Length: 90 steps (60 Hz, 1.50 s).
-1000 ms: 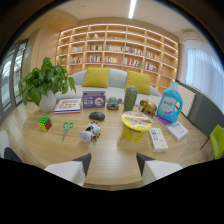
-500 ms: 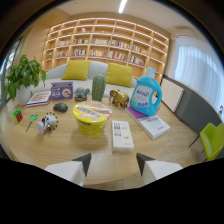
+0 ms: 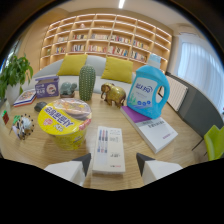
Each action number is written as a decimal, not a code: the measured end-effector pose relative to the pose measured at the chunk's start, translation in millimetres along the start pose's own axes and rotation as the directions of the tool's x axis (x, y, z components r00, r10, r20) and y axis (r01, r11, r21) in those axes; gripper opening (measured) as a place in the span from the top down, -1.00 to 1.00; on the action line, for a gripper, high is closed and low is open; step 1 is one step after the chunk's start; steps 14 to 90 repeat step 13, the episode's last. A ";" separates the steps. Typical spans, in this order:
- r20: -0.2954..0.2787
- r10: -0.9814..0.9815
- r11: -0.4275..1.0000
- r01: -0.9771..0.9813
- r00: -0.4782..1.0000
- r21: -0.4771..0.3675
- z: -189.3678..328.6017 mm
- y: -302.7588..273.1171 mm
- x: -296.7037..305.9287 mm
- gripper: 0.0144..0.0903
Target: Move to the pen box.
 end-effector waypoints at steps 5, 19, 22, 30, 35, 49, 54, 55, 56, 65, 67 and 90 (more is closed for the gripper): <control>0.005 0.002 1.000 -0.002 1.000 -0.006 1.5 2.4 -0.5 -0.89; -0.003 -0.006 1.000 0.006 1.000 -0.007 2.1 4.0 1.7 -0.88; -0.003 -0.006 1.000 0.006 1.000 -0.007 2.1 4.0 1.7 -0.88; -0.003 -0.006 1.000 0.006 1.000 -0.007 2.1 4.0 1.7 -0.88; -0.003 -0.006 1.000 0.006 1.000 -0.007 2.1 4.0 1.7 -0.88; -0.003 -0.006 1.000 0.006 1.000 -0.007 2.1 4.0 1.7 -0.88; -0.003 -0.006 1.000 0.006 1.000 -0.007 2.1 4.0 1.7 -0.88; -0.003 -0.006 1.000 0.006 1.000 -0.007 2.1 4.0 1.7 -0.88; -0.003 -0.006 1.000 0.006 1.000 -0.007 2.1 4.0 1.7 -0.88; -0.003 -0.006 1.000 0.006 1.000 -0.007 2.1 4.0 1.7 -0.88; -0.003 -0.006 1.000 0.006 1.000 -0.007 2.1 4.0 1.7 -0.88; -0.003 -0.006 1.000 0.006 1.000 -0.007 2.1 4.0 1.7 -0.88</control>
